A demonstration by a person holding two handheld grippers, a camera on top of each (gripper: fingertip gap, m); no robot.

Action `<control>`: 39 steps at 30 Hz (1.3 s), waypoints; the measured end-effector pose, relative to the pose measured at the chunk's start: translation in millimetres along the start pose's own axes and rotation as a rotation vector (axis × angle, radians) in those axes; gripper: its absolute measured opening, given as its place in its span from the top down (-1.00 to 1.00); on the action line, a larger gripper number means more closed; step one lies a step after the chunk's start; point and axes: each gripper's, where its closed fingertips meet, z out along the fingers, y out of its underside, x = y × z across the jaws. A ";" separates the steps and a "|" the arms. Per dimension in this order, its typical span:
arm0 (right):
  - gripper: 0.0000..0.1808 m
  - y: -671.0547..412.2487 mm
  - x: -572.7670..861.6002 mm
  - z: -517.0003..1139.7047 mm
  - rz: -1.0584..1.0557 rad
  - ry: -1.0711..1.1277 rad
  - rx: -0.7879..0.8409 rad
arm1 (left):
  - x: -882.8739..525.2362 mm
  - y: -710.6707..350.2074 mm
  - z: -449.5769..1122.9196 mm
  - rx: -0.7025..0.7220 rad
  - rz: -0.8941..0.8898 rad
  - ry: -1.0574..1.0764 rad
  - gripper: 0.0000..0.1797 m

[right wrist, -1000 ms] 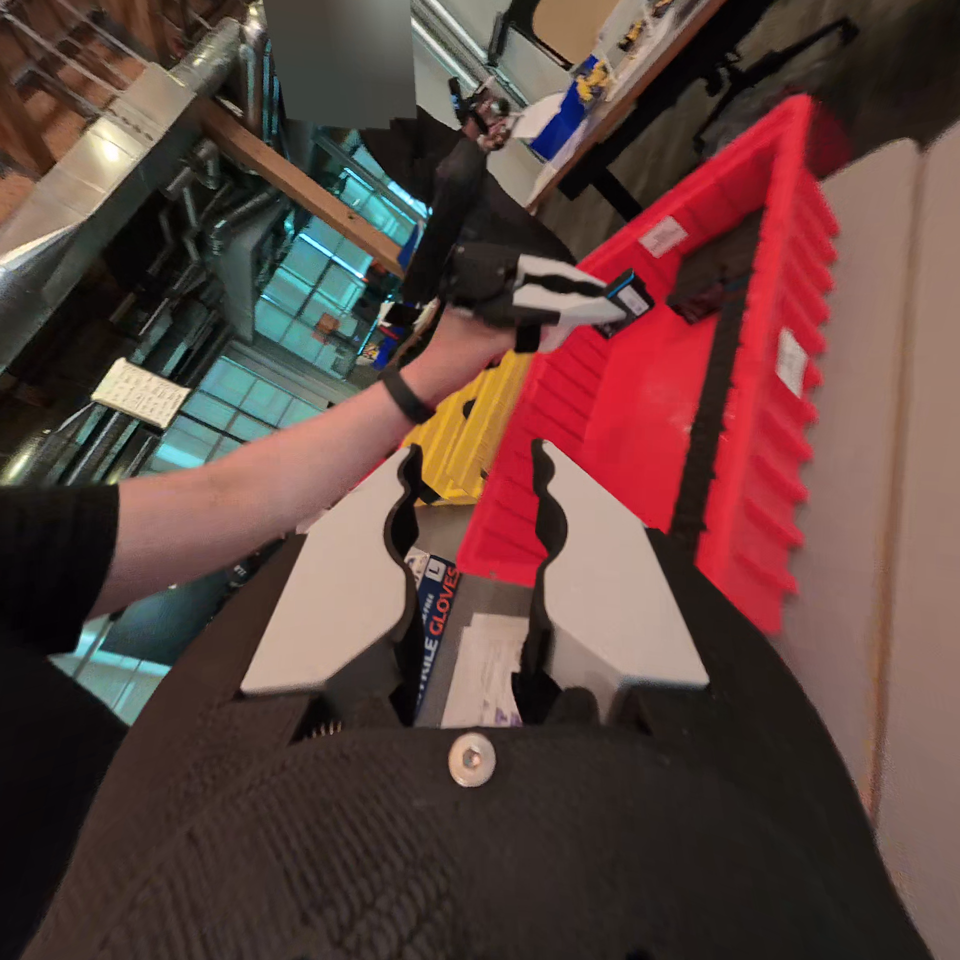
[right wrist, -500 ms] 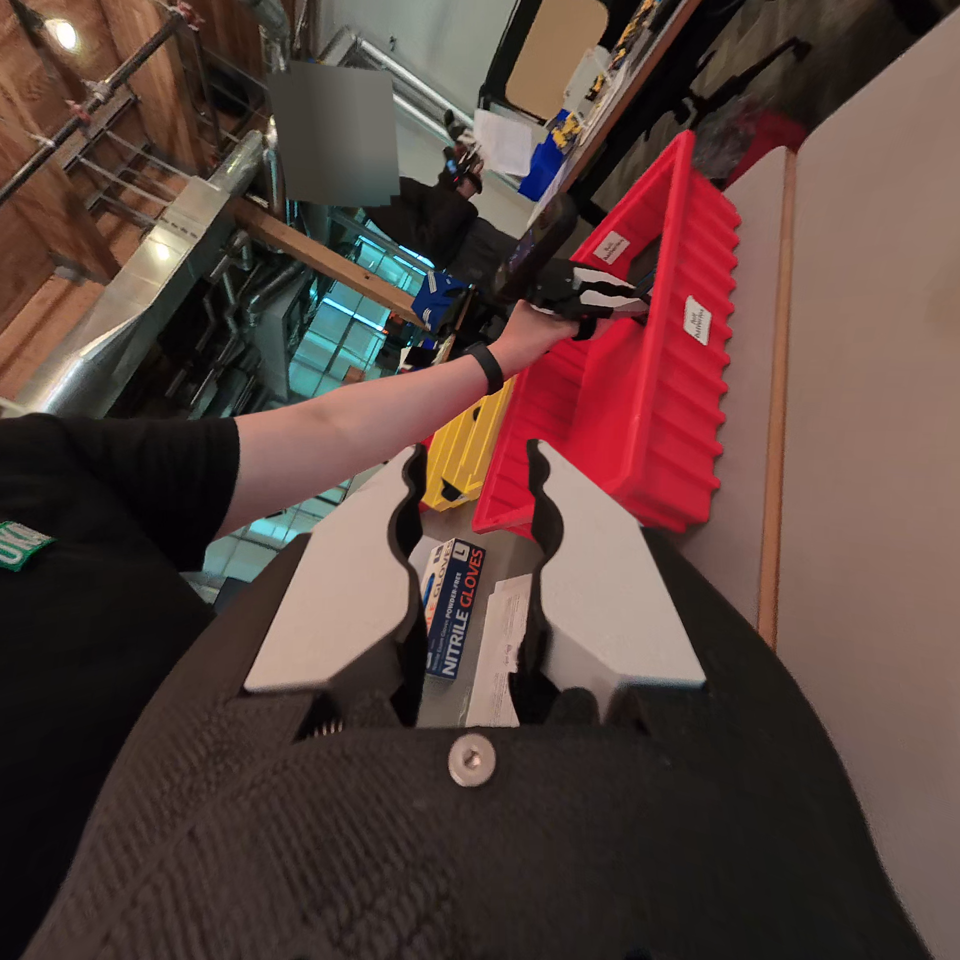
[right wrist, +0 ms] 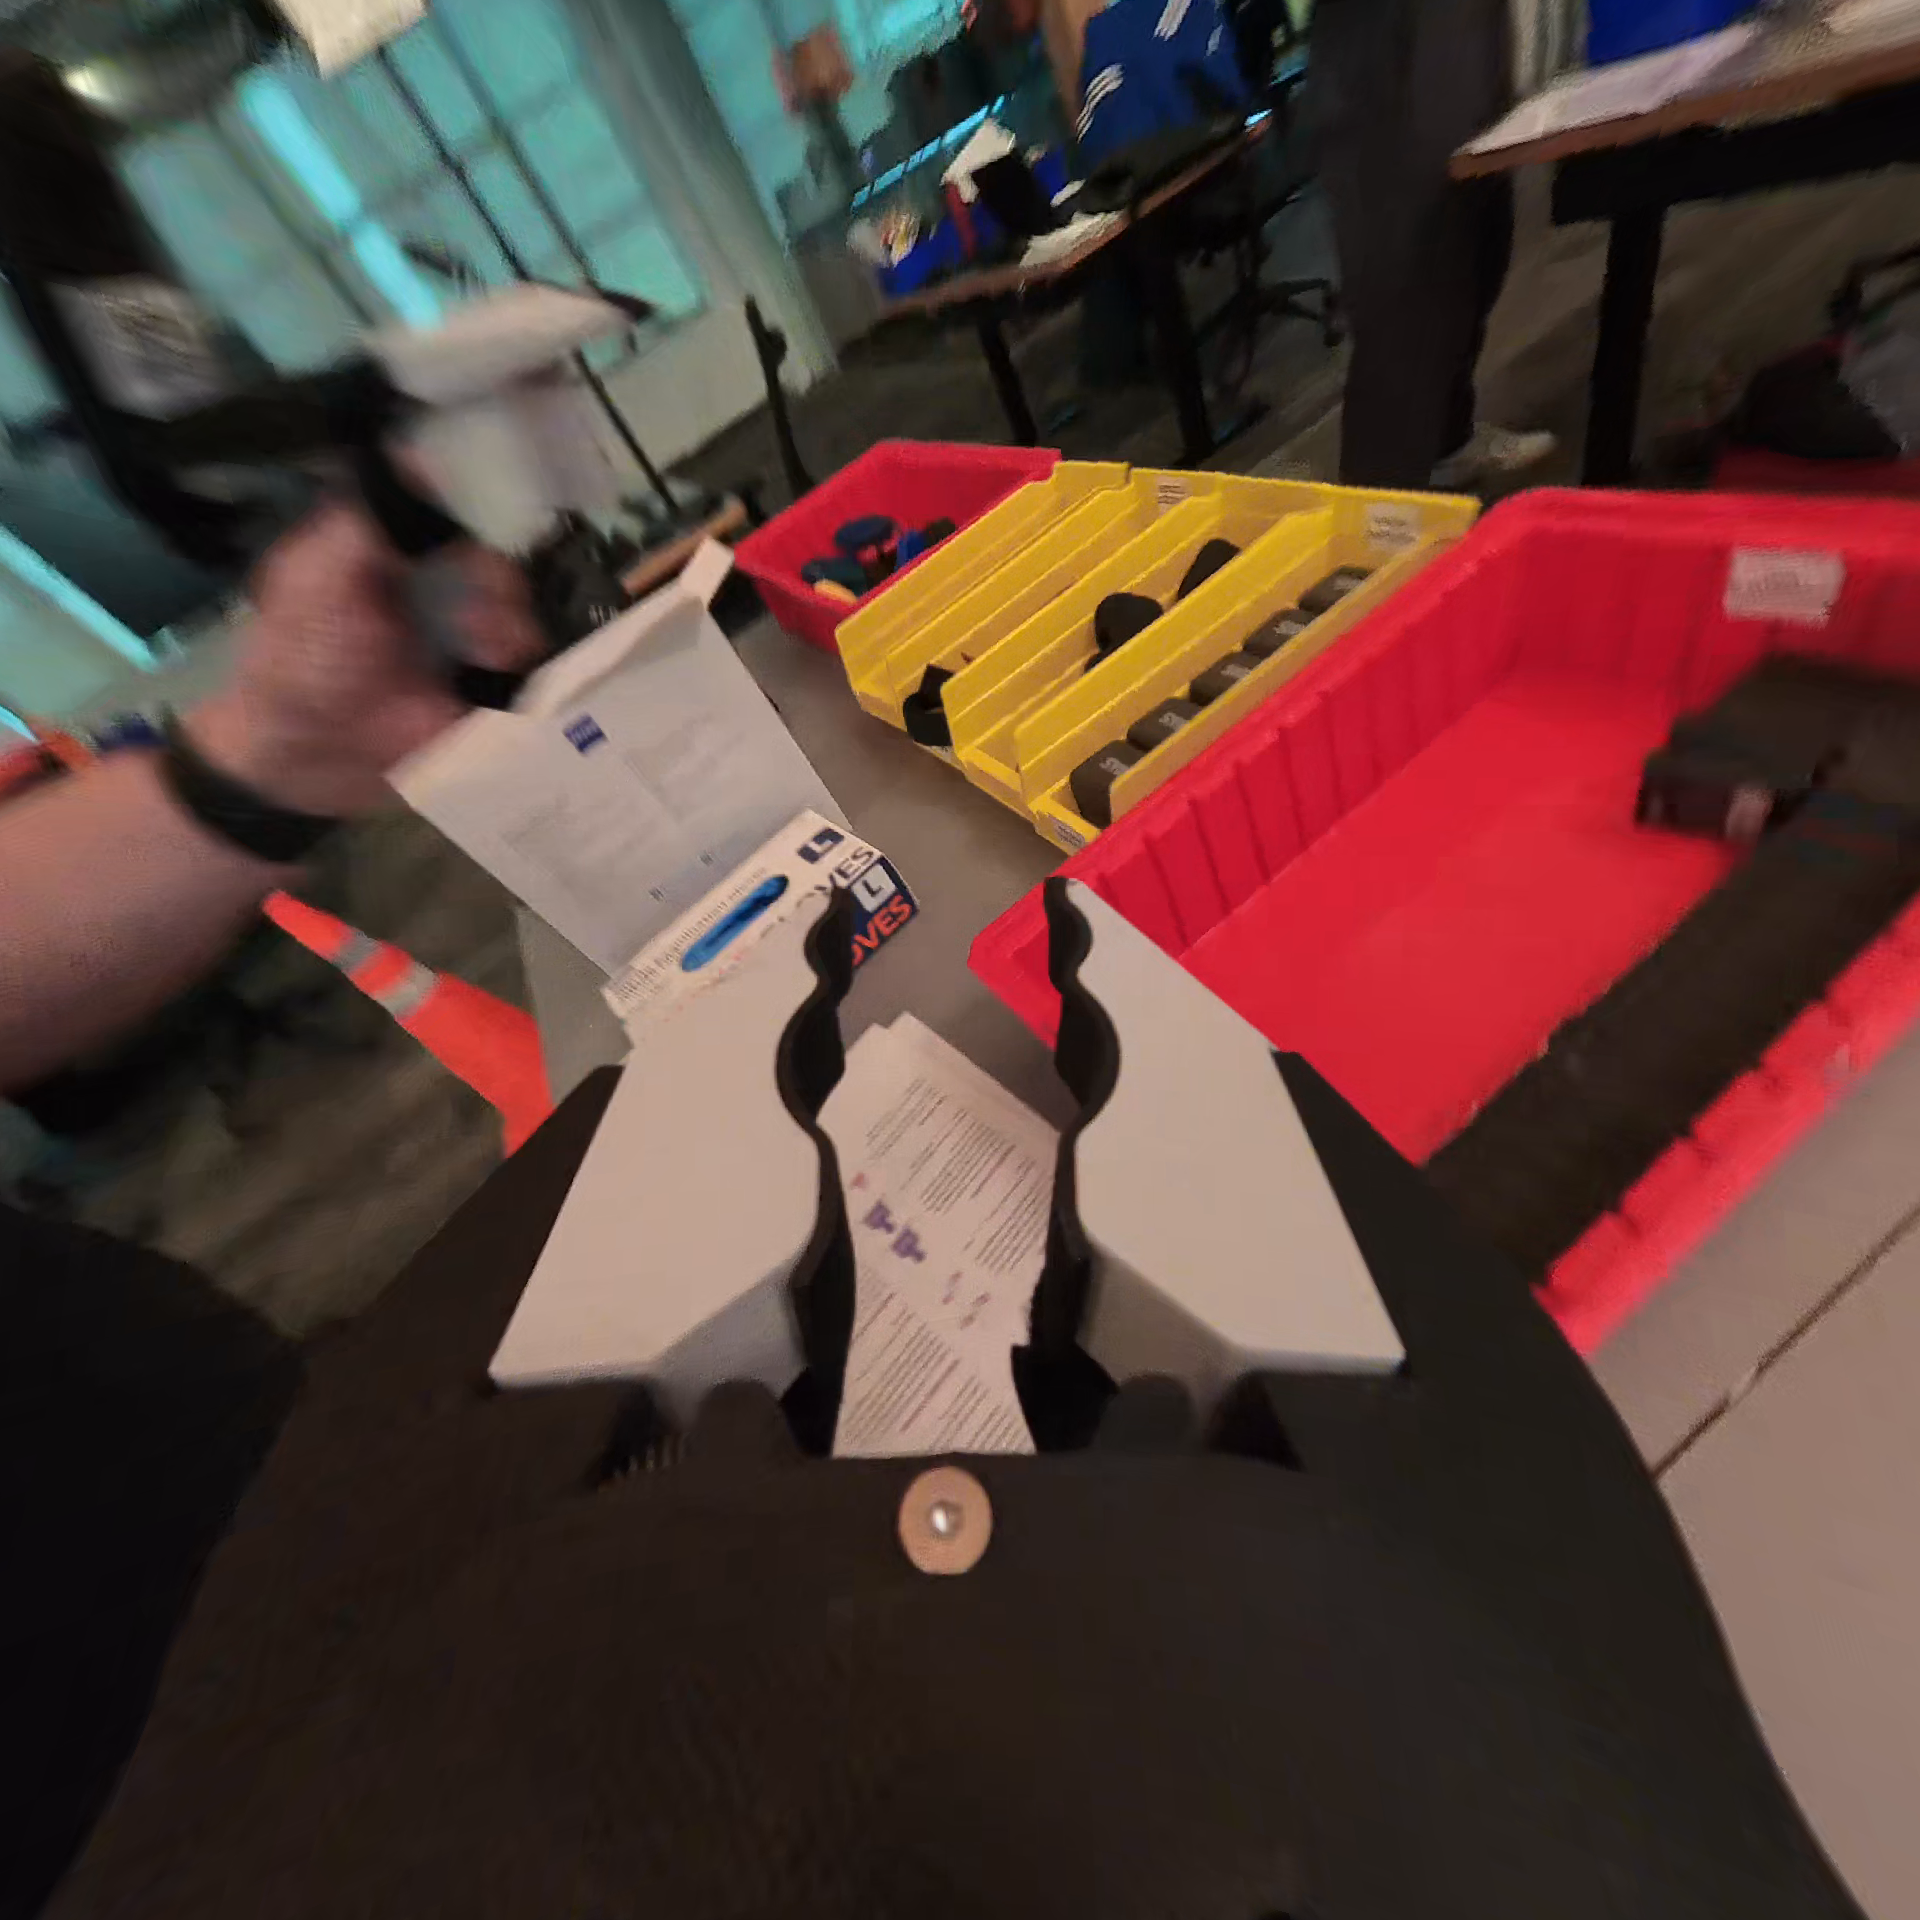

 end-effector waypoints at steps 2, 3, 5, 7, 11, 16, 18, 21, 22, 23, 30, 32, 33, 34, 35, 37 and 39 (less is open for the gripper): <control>0.59 -11.0 -25.6 41.3 -0.143 -0.001 -0.039 | -22.3 -28.3 -99.3 0.093 0.006 -0.106 0.59; 0.59 -17.8 -43.9 62.8 -0.199 -0.015 -0.040 | -34.5 -37.0 -148.7 0.112 -0.003 -0.160 0.51; 0.57 -32.0 -92.4 108.9 -0.290 -0.067 -0.011 | -57.7 -43.1 -247.8 0.107 -0.045 -0.275 0.36; 0.57 -45.2 -147.3 151.8 -0.353 -0.101 0.045 | -74.1 -38.7 -351.3 0.098 -0.059 -0.405 0.30; 0.57 -60.0 -266.9 232.9 -0.422 -0.118 0.156 | -93.0 -3.6 -554.4 0.079 -0.019 -0.647 0.21; 0.63 -80.4 -391.5 330.5 -0.491 0.010 0.251 | -115.6 49.6 -746.7 -0.027 -0.150 -0.742 0.22; 0.60 -94.2 -434.8 361.6 -0.539 0.018 0.244 | -127.1 54.4 -808.5 -0.030 -0.142 -0.802 0.26; 0.49 -114.5 -488.5 390.5 -0.577 0.010 0.278 | -165.3 60.4 -876.9 -0.043 -0.059 -0.879 0.30; 0.45 -116.7 -500.7 401.4 -0.583 0.005 0.261 | -183.7 62.3 -889.2 -0.039 -0.058 -0.879 0.28; 0.41 -117.6 -509.1 411.7 -0.588 0.004 0.235 | -203.9 62.9 -897.2 -0.029 -0.073 -0.867 0.27; 0.39 -144.1 -523.4 485.1 -0.634 0.211 0.191 | -366.2 61.3 -897.6 -0.036 -0.096 -0.698 0.32; 0.42 -154.1 -520.7 511.3 -0.657 0.273 0.215 | -422.1 66.9 -902.9 -0.064 -0.084 -0.673 0.37; 0.51 -166.5 -519.0 528.3 -0.679 0.321 0.254 | -450.2 66.6 -905.0 -0.076 -0.081 -0.667 0.39; 0.57 -178.1 -513.5 540.7 -0.685 0.386 0.287 | -477.6 64.2 -906.7 -0.085 -0.087 -0.660 0.38; 0.57 -186.8 -513.0 555.8 -0.668 0.415 0.290 | -502.3 59.2 -906.2 -0.082 -0.095 -0.638 0.39; 0.60 -199.7 -529.8 588.6 -0.649 0.372 0.274 | -548.0 46.1 -900.4 -0.061 -0.100 -0.581 0.43; 0.62 -209.9 -533.8 610.8 -0.717 0.435 0.184 | -592.0 36.5 -888.1 -0.063 -0.110 -0.521 0.43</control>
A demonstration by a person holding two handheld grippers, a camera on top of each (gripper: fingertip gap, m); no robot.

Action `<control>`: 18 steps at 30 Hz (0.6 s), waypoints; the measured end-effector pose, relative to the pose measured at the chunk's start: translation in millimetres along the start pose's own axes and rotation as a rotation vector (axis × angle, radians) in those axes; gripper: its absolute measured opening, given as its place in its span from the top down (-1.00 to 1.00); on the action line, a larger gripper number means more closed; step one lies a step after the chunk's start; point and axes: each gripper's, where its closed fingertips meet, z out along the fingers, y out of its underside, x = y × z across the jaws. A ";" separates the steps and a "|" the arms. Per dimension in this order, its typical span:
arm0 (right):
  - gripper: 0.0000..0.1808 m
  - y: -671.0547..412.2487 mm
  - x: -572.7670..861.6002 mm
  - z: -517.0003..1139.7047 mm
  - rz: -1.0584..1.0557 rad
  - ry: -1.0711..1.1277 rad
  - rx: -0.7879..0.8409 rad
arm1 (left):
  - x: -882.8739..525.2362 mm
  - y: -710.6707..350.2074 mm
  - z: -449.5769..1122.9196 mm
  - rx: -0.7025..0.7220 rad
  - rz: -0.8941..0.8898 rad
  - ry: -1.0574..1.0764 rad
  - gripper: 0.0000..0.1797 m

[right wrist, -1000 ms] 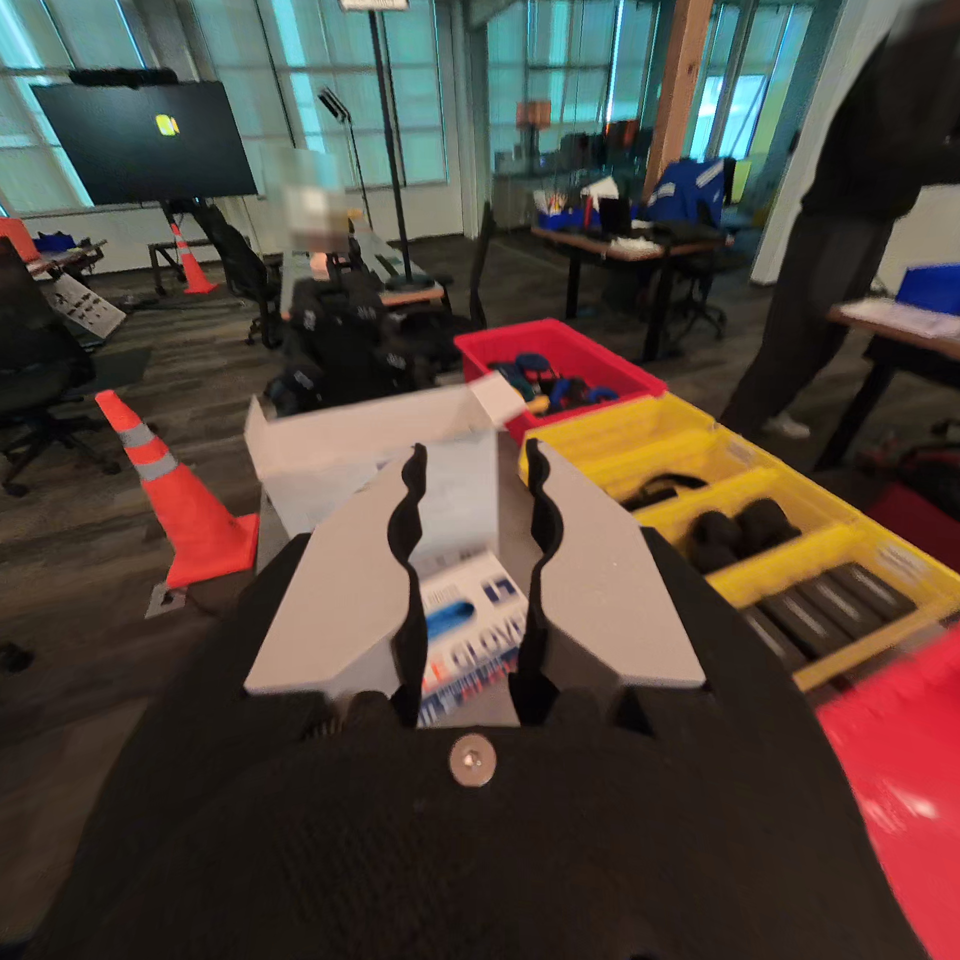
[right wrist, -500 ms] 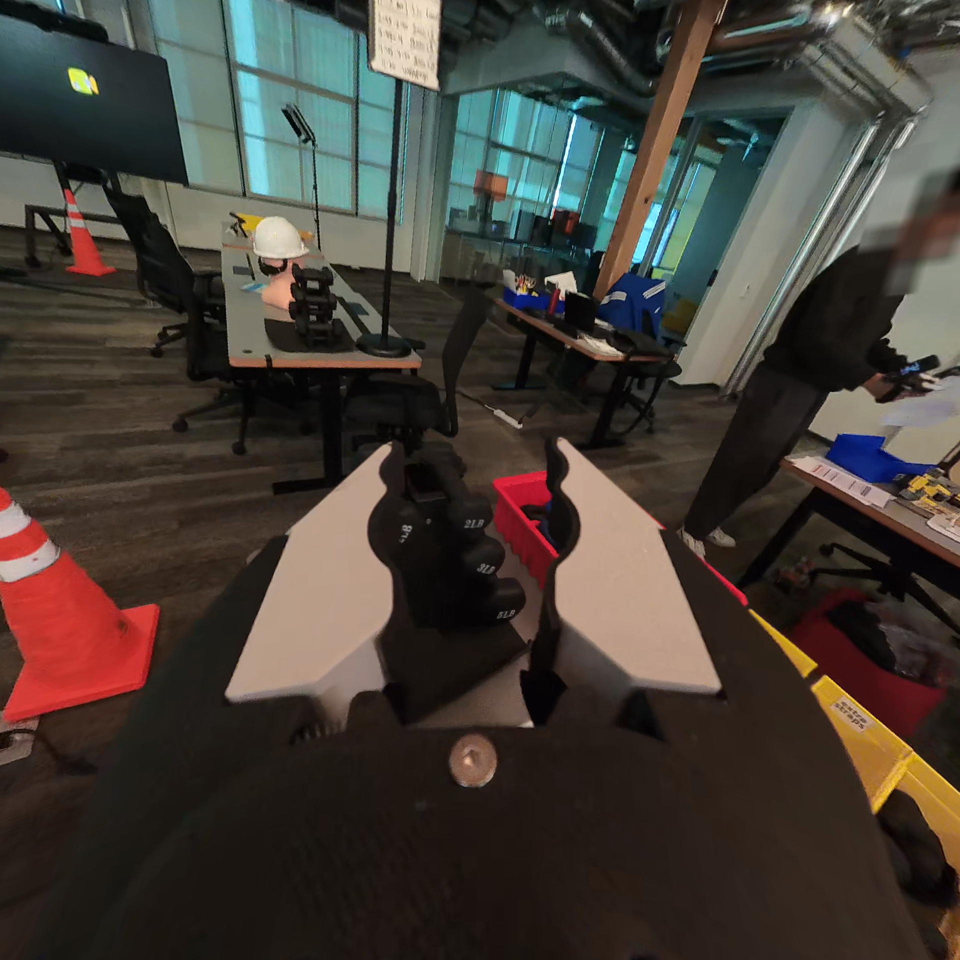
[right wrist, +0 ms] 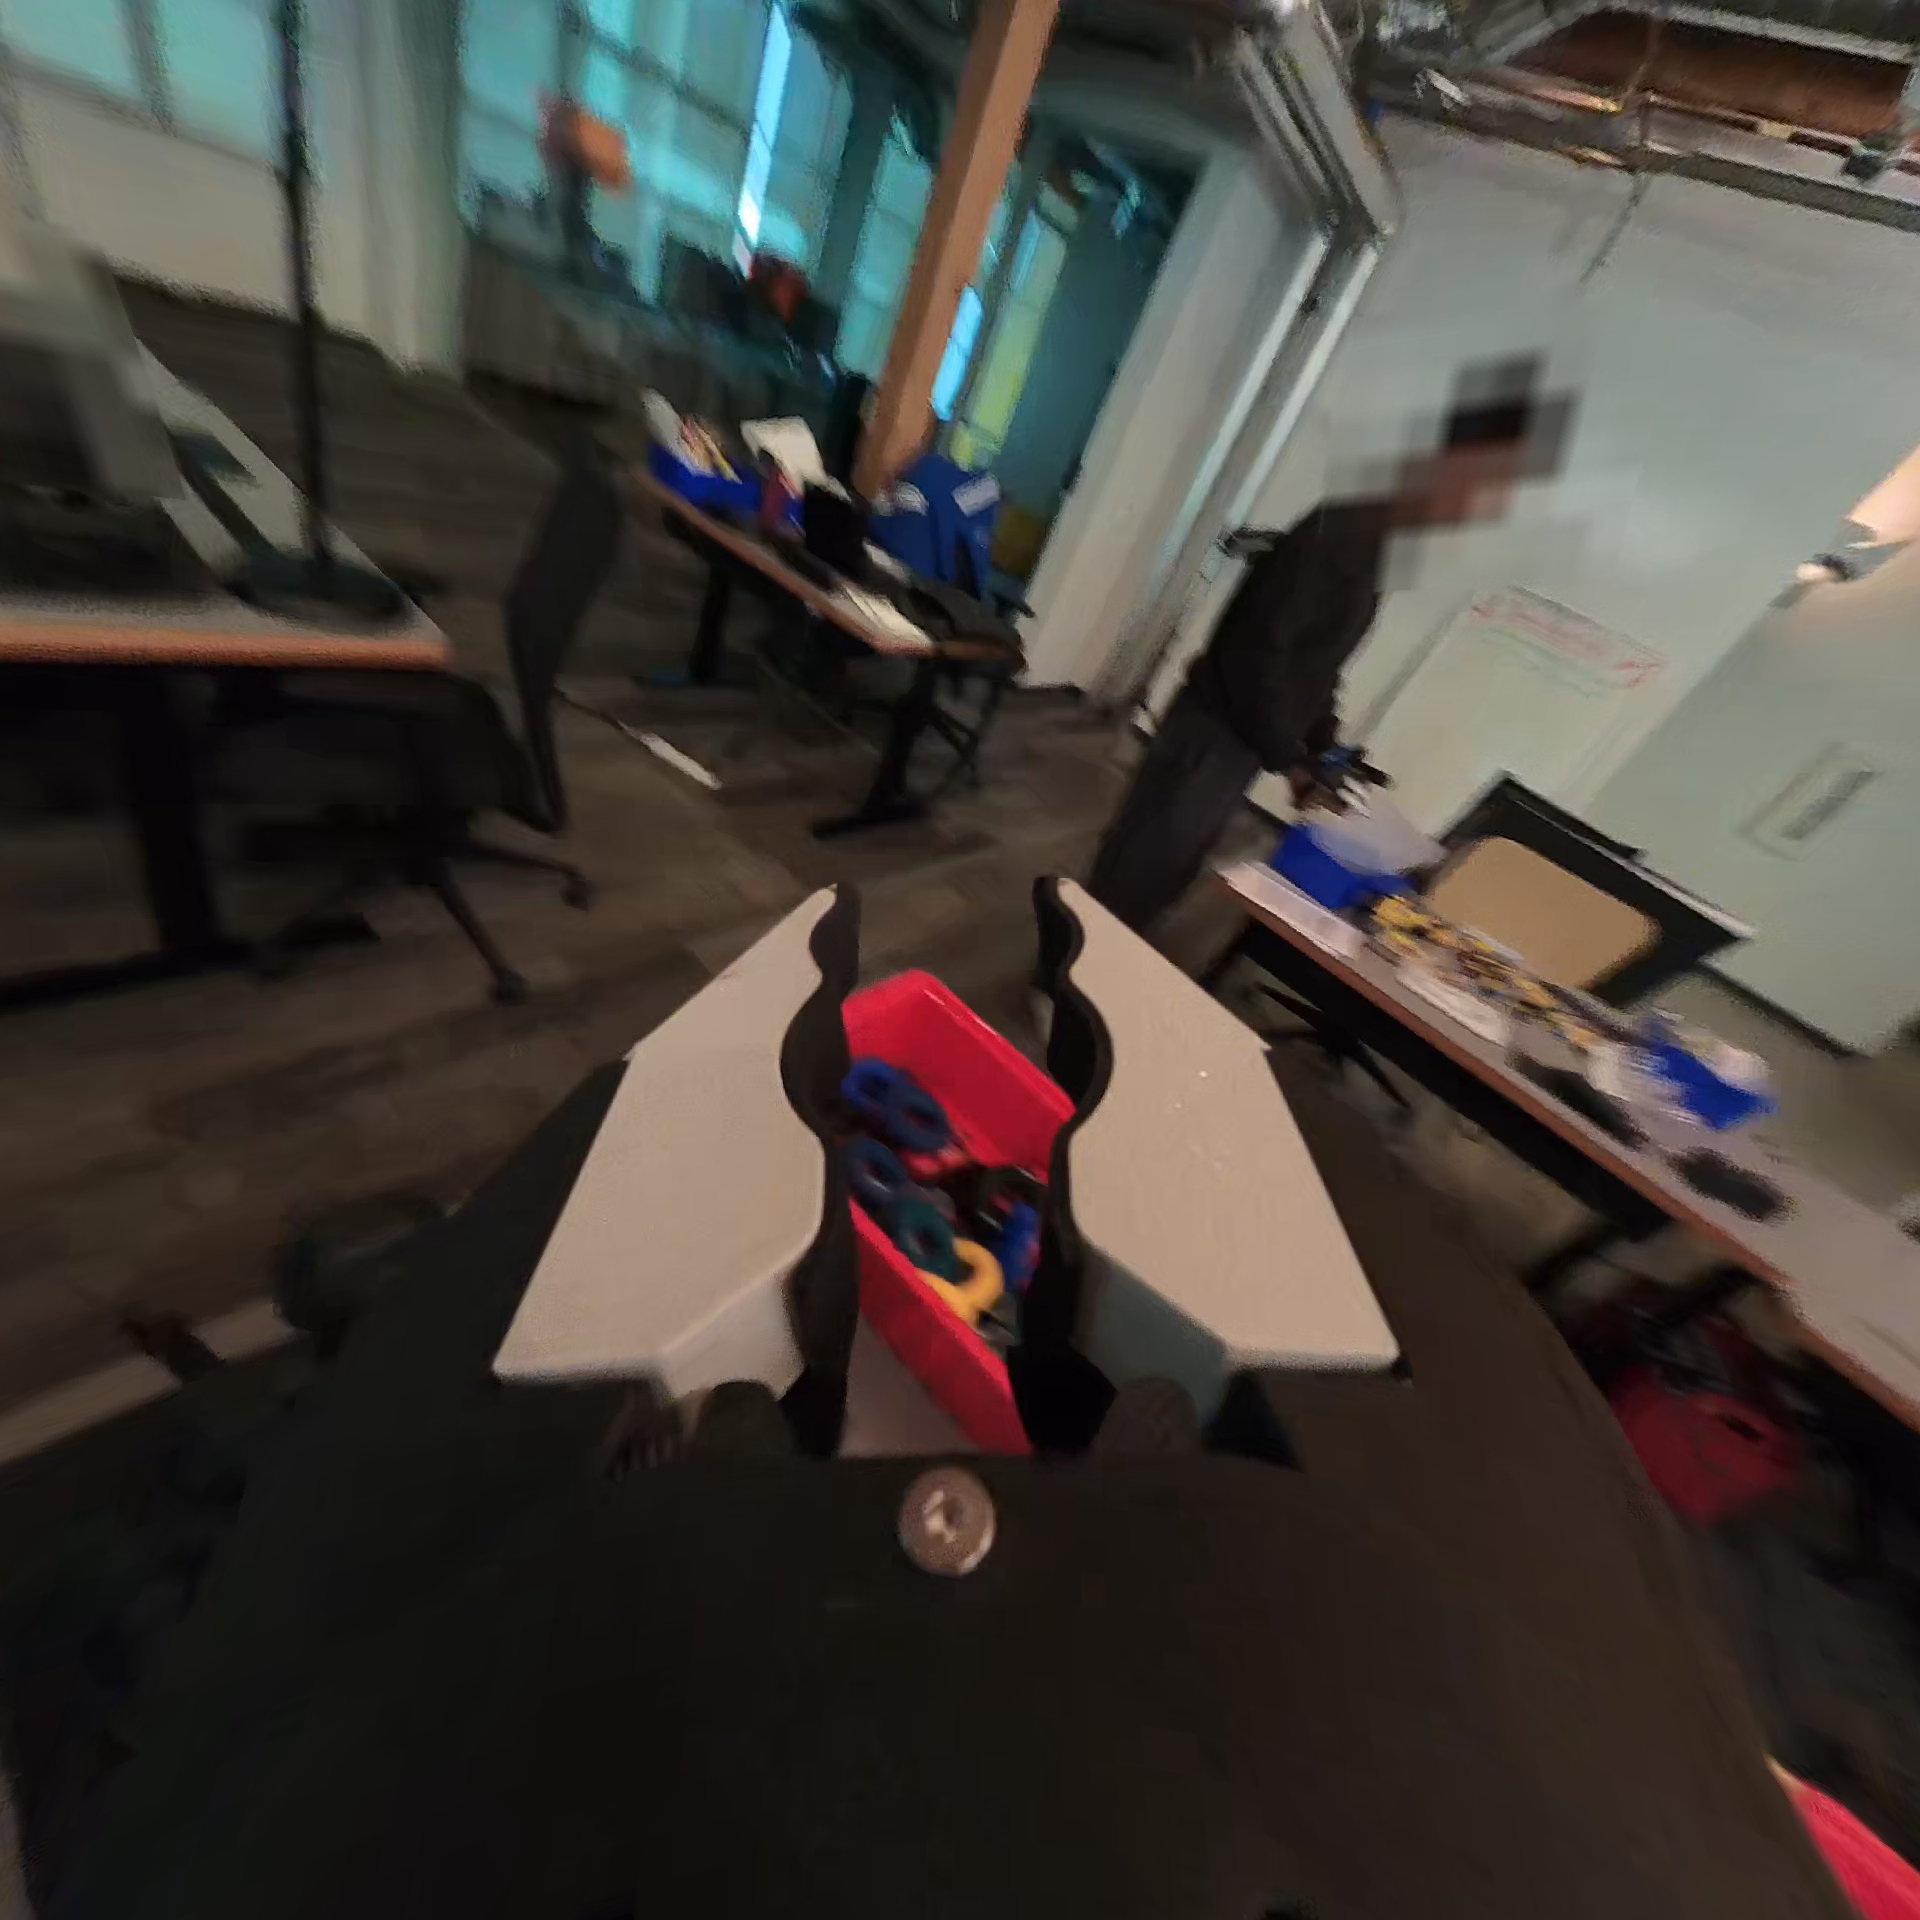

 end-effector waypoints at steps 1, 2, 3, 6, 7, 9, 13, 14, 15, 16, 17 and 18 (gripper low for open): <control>0.62 1.2 4.7 4.2 -0.055 0.048 -0.054 | -13.0 -7.3 16.9 -0.008 0.000 0.032 0.43; 0.62 2.1 8.9 5.0 -0.095 0.091 -0.091 | -25.4 -15.3 34.3 -0.008 0.008 0.061 0.44; 0.62 3.8 11.6 3.2 -0.112 0.126 -0.117 | -36.6 -23.2 52.8 -0.001 0.022 0.090 0.46; 0.63 19.7 16.1 -14.5 -0.079 0.251 -0.202 | -61.8 -45.9 118.1 0.013 0.078 0.228 0.50; 0.63 27.1 14.6 -23.3 -0.058 0.297 -0.231 | -65.5 -51.3 140.0 0.010 0.104 0.293 0.50; 0.64 40.3 3.6 -43.4 -0.005 0.395 -0.305 | -68.0 -60.1 187.2 -0.003 0.172 0.448 0.50; 0.80 59.1 -42.6 -78.0 0.090 0.522 -0.379 | -59.4 -72.6 265.2 -0.023 0.358 0.753 0.52; 0.80 71.8 -49.8 -79.1 0.139 0.513 -0.416 | -54.4 -76.2 279.5 -0.045 0.377 0.809 0.50; 0.78 86.6 -56.3 -80.4 0.190 0.482 -0.470 | -46.4 -81.6 289.7 -0.065 0.387 0.866 0.50; 0.73 101.0 -58.1 -79.6 0.229 0.422 -0.546 | -37.0 -88.1 296.7 -0.067 0.396 0.915 0.50; 0.70 114.8 -56.3 -85.3 0.238 0.369 -0.638 | -27.3 -94.3 302.0 -0.053 0.406 0.947 0.49; 0.69 126.7 -44.5 -95.2 0.217 0.356 -0.725 | -16.9 -98.3 307.6 -0.033 0.420 0.964 0.47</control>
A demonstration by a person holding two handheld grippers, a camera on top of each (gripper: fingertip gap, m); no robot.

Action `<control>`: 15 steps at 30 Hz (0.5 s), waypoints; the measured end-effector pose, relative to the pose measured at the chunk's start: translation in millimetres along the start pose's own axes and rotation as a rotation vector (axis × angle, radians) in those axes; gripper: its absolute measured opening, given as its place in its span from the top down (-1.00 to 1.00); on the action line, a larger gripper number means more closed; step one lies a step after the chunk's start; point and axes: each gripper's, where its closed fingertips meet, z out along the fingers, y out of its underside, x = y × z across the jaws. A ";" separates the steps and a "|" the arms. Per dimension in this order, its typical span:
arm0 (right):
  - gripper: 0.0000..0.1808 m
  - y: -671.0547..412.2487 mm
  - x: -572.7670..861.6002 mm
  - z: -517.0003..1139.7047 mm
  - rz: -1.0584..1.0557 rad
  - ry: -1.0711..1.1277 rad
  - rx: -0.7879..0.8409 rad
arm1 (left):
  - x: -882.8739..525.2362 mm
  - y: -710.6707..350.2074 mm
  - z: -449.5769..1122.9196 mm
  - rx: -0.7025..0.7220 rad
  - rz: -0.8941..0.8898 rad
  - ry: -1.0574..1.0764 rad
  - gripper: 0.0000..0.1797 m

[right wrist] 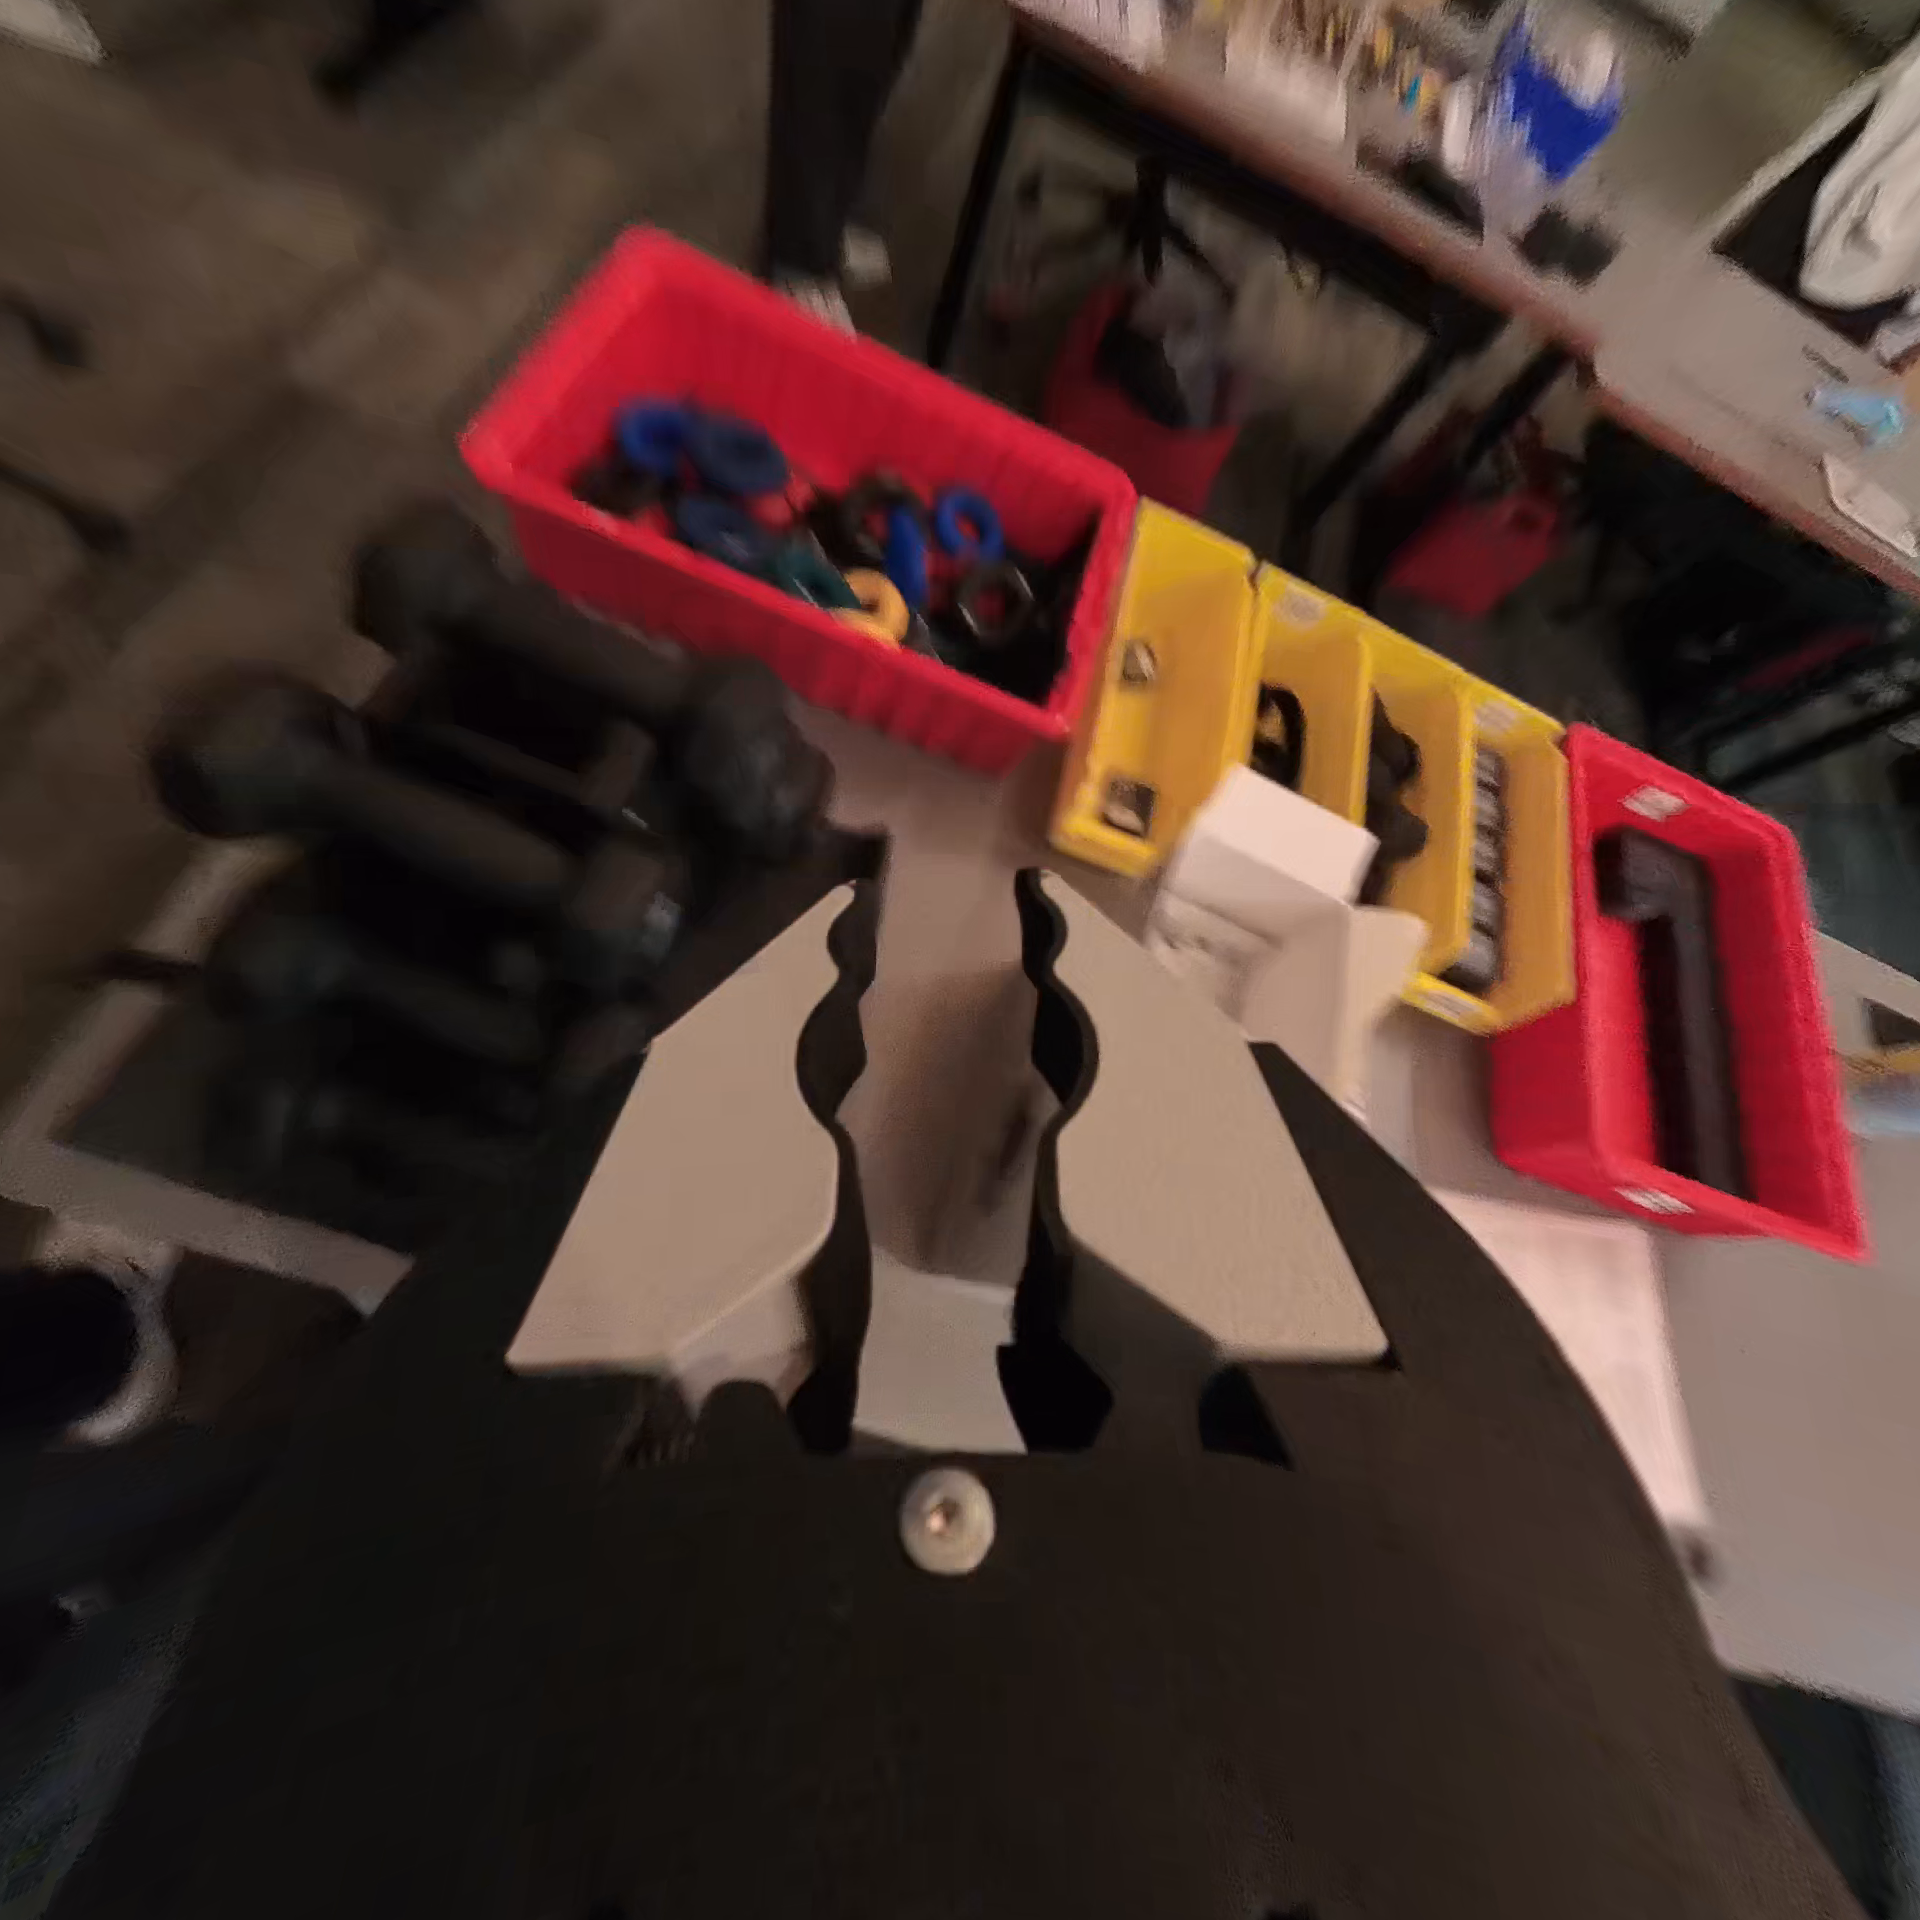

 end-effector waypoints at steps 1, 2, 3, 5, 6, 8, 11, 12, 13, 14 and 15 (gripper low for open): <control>0.68 7.7 21.5 0.6 -0.028 0.037 -0.043 | 0.8 -4.1 13.1 0.005 0.017 0.010 0.45; 0.68 10.1 40.6 -0.9 -0.041 0.060 -0.038 | 4.4 -6.6 29.8 0.000 0.022 0.028 0.44; 0.68 9.3 55.8 -2.7 -0.045 0.059 -0.008 | 11.9 -9.5 50.7 -0.009 0.017 0.065 0.45; 0.68 8.6 89.4 -5.0 -0.067 0.072 0.060 | 34.8 -18.9 110.9 -0.052 0.007 0.172 0.45; 0.68 10.9 107.1 -4.3 -0.090 0.076 0.074 | 47.9 -25.0 149.3 -0.097 0.010 0.219 0.46; 0.64 16.9 144.4 2.0 -0.165 0.052 0.057 | 79.0 -39.0 233.5 -0.192 0.028 0.332 0.49; 0.59 23.9 208.5 15.0 -0.273 -0.016 0.069 | 128.7 -38.7 367.9 -0.414 0.062 0.531 0.53; 0.59 30.1 230.0 18.2 -0.288 -0.025 0.075 | 132.2 -36.8 418.8 -0.465 0.099 0.517 0.49; 0.59 39.0 249.8 19.5 -0.297 -0.036 0.074 | 132.0 -33.4 469.2 -0.499 0.157 0.491 0.51; 0.59 49.9 267.8 18.3 -0.296 -0.050 0.066 | 126.4 -23.8 517.7 -0.555 0.226 0.450 0.50; 0.58 61.1 286.8 15.1 -0.276 -0.055 0.067 | 118.6 -8.7 562.6 -0.628 0.291 0.411 0.42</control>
